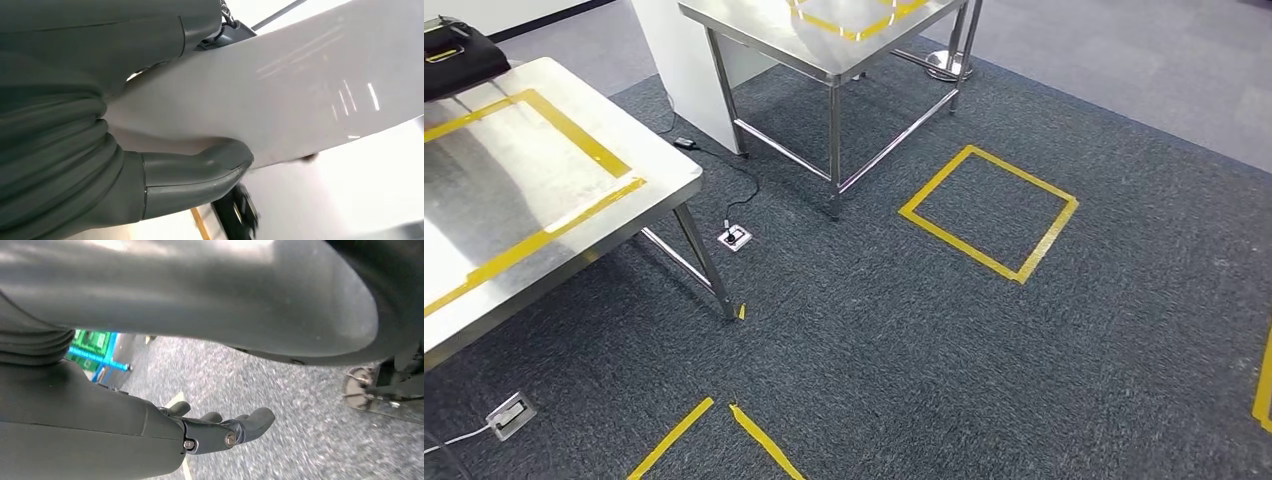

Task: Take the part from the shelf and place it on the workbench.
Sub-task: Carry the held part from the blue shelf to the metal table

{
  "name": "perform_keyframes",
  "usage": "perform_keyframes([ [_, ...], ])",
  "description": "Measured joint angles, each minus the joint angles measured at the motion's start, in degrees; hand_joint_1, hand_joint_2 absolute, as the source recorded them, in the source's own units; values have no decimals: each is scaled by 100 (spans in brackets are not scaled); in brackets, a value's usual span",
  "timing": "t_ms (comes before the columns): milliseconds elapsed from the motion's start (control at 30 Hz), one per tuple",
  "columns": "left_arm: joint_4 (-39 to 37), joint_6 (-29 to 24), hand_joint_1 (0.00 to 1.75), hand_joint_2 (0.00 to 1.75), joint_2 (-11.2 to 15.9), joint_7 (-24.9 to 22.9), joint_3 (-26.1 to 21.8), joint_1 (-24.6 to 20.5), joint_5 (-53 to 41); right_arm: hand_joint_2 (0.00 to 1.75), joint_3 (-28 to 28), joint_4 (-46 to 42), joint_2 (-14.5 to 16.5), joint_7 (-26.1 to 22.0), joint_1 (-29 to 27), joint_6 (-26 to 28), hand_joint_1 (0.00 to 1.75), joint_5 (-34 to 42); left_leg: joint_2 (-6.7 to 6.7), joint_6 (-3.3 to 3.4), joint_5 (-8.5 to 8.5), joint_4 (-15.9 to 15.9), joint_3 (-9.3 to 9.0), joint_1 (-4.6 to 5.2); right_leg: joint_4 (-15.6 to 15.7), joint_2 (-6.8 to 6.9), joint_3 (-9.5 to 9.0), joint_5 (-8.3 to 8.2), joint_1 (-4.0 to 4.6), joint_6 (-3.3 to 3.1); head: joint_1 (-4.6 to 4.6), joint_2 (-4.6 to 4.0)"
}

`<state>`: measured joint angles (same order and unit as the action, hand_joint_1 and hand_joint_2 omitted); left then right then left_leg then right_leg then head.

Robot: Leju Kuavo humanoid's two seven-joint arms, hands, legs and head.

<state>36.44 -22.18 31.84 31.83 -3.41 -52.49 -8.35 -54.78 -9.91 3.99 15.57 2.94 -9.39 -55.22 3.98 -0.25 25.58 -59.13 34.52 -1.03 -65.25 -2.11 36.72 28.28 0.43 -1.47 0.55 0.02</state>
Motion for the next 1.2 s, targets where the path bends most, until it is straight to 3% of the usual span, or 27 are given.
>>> perform_keyframes([
  [33,-199,-54,175,175,12,-37,38,-171,-65,0,-2,0,-3,-20,2,-2,0,8,65,-30,-10,2,12,-9,331,-105,-139,-124,8,-32,1,0],
  [100,-512,-145,175,175,22,-71,116,-383,-181,0,-9,1,-8,-48,11,-6,0,31,186,-112,-36,21,40,-43,585,-195,-245,-152,28,-66,2,0],
  [167,-748,-175,175,175,39,-104,174,-506,-278,0,-28,1,2,-41,27,-7,0,63,235,-188,-62,46,64,-62,662,-67,-288,-186,26,-84,8,0],
  [233,-945,-206,175,175,48,-154,242,-630,-386,0,-60,1,16,-12,33,5,0,95,-3,-227,53,-121,164,-44,767,60,-351,-239,-2,-126,-22,0],
  [300,-1104,-245,175,175,19,-190,336,-730,-463,0,-89,1,32,11,30,17,0,110,-279,-264,375,-726,448,-37,808,193,-375,-254,-11,-157,-57,0],
  [367,-1221,-255,175,175,-19,-227,413,-760,-493,0,-105,1,51,20,30,19,0,117,-337,-318,595,-1352,739,-58,800,325,-374,-242,-22,-159,-61,0],
  [400,-1269,-258,175,175,-30,-280,436,-766,-495,0,-112,1,61,24,30,26,0,121,-352,-347,550,-1404,759,-72,788,384,-373,-231,-35,-146,-62,0],
  [433,-1313,-258,175,175,-37,-349,454,-782,-498,0,-120,1,73,30,30,37,0,126,-373,-375,418,-1256,677,-88,768,429,-372,-215,-51,-124,-62,0],
  [500,-1396,-266,175,175,-45,-510,474,-834,-516,0,-134,0,86,50,33,74,0,138,-458,-436,100,-549,299,-123,692,498,-364,-159,-71,-46,-64,0],
  [567,-1480,-279,175,175,-46,-619,487,-877,-539,0,-148,-1,87,74,46,97,0,154,-489,-384,-3,-92,48,-129,605,545,-339,-99,-49,35,-61,0],
  [633,-1557,-288,175,175,-46,-679,496,-878,-544,0,-171,-2,88,99,58,92,0,168,-452,-275,5,-49,29,-137,579,570,-319,-73,-9,54,-51,0],
  [767,-1664,-320,175,175,-50,-699,498,-867,-553,0,-222,-2,89,121,63,66,0,175,-435,-225,-8,-53,47,-139,626,568,-329,-115,16,-132,-31,0],
  [833,-1704,-335,175,175,-52,-700,498,-867,-567,0,-238,-2,89,118,63,62,0,170,-439,-195,-7,-54,47,-124,645,565,-331,-124,13,-178,-31,0],
  [867,-1720,-337,175,175,-55,-698,498,-867,-576,0,-241,-2,89,116,63,62,0,165,-442,-182,-7,-55,48,-117,652,563,-331,-134,9,-169,-30,0],
  [967,-1749,-339,175,175,-57,-692,498,-868,-596,0,-242,-2,89,113,62,62,0,149,-457,-154,-1,-69,54,-87,680,555,-336,-181,-8,-76,-31,0],
  [1100,-1755,-339,175,175,-56,-686,498,-868,-599,0,-242,-2,90,113,62,61,0,145,-461,-136,2,-78,62,-66,692,555,-343,-194,-20,-20,-31,0],
  [1200,-1780,-336,175,175,-38,-658,498,-868,-625,0,-245,-2,98,85,62,76,0,146,-463,-65,-8,-68,77,-53,692,559,-334,-197,-66,188,-34,0],
])
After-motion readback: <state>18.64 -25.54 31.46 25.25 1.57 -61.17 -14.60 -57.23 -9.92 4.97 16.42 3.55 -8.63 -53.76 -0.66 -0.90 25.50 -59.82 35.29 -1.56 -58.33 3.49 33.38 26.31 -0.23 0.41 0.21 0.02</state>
